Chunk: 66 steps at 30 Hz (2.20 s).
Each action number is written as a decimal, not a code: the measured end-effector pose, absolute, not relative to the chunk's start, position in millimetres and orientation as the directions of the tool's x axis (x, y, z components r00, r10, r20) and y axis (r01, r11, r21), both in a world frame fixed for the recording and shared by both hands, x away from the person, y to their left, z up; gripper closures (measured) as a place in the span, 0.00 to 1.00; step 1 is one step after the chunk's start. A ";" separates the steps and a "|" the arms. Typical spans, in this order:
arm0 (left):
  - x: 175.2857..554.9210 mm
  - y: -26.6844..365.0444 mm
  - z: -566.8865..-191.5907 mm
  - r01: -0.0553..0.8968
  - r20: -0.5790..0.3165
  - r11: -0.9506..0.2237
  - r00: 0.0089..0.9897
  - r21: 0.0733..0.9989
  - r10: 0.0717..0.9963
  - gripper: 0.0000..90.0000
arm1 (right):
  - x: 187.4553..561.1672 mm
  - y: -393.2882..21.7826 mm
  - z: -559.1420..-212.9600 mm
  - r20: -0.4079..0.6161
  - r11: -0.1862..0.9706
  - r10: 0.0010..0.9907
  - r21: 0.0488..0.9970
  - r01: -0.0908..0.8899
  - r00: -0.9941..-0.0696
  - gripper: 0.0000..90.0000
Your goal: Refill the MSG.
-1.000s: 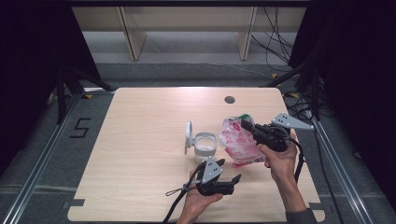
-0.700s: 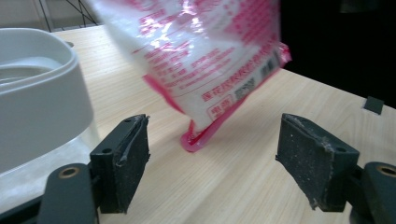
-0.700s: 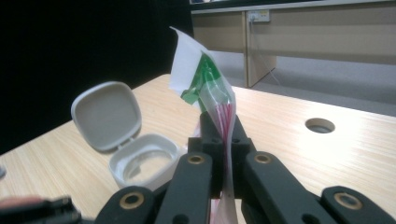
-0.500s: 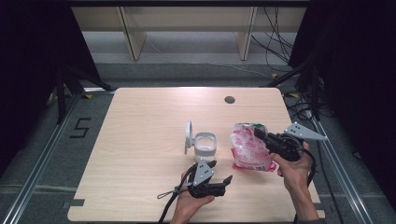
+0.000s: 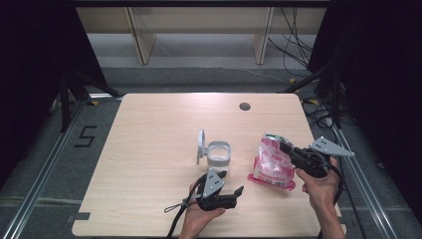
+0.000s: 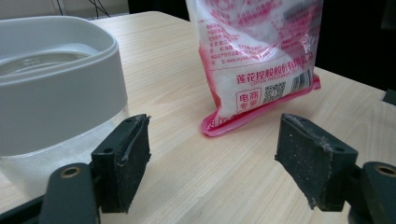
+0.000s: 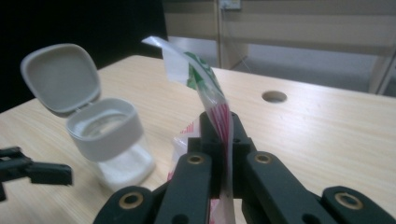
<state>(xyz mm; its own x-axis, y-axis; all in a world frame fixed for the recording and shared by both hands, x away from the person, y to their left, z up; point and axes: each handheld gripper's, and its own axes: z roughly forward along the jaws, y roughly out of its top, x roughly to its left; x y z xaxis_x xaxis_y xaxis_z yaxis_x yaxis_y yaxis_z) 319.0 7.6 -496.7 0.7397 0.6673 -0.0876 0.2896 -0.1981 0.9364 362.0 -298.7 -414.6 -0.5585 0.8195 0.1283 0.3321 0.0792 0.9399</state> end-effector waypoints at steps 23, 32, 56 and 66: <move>320.1 27.6 -494.8 0.320 -0.119 -0.161 0.702 0.934 0.702 0.28 | 366.9 -331.8 -446.2 0.152 0.043 0.884 0.915 0.401 -0.441 0.99; 320.5 34.4 -495.8 0.317 -0.125 -0.148 0.700 0.937 0.703 0.28 | 371.8 -335.1 -452.9 0.169 0.014 0.906 0.905 0.425 -0.389 0.98; 322.8 59.1 -489.9 0.324 -0.099 -0.161 0.655 0.932 0.749 0.27 | 369.9 -345.5 -468.3 0.218 -0.051 0.927 0.881 0.471 -0.306 0.71; 325.2 71.3 -486.9 0.318 -0.095 -0.146 0.634 0.937 0.768 0.29 | 359.2 -356.3 -471.8 0.256 -0.121 0.936 0.878 0.463 -0.241 0.59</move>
